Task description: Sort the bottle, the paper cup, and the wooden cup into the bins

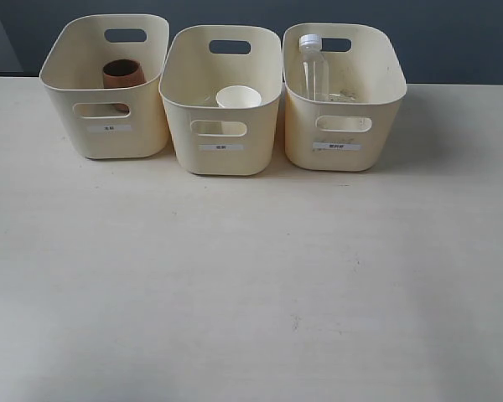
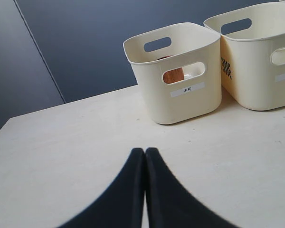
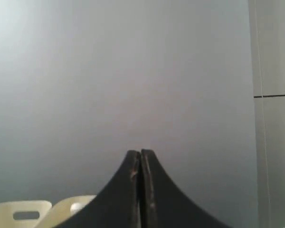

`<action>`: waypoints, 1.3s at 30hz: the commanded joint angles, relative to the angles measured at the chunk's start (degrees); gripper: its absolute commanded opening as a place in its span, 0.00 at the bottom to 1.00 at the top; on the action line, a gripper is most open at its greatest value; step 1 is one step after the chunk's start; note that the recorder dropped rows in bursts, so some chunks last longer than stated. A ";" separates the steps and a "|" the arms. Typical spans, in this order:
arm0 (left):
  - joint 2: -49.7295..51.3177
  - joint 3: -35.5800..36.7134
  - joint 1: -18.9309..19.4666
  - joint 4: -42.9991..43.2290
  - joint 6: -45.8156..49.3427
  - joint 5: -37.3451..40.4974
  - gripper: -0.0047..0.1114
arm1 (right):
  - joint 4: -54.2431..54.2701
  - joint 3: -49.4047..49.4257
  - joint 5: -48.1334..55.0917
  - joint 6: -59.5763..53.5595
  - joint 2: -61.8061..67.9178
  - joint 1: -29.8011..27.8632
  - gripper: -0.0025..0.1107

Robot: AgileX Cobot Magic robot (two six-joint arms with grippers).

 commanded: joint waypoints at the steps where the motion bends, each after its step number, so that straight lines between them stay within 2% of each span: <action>1: -0.28 0.07 0.18 0.17 -0.11 -0.18 0.04 | -4.35 2.25 6.21 -0.78 -1.12 -0.26 0.02; 9: -0.28 0.07 0.18 0.17 -0.11 -0.18 0.04 | -1.98 3.13 11.84 -0.55 -1.12 -0.26 0.02; 11: -0.28 0.07 0.18 0.17 -0.11 -0.18 0.04 | 0.50 3.13 11.83 -0.55 -1.12 -0.26 0.02; 25: -0.28 0.07 0.18 0.17 -0.11 -0.28 0.04 | -0.01 3.28 12.41 -1.04 -1.12 -0.26 0.02; 27: -0.28 0.07 0.18 0.17 -0.11 -0.28 0.04 | -0.24 5.65 9.38 -1.68 -1.12 -0.26 0.02; 32: -0.28 0.07 0.18 0.17 -0.11 -0.28 0.04 | -0.24 15.26 -5.51 -2.08 -1.12 -1.23 0.02; 39: -0.28 0.07 0.18 0.17 -0.11 -0.28 0.04 | -9.30 15.26 0.69 -3.50 -1.12 -1.49 0.02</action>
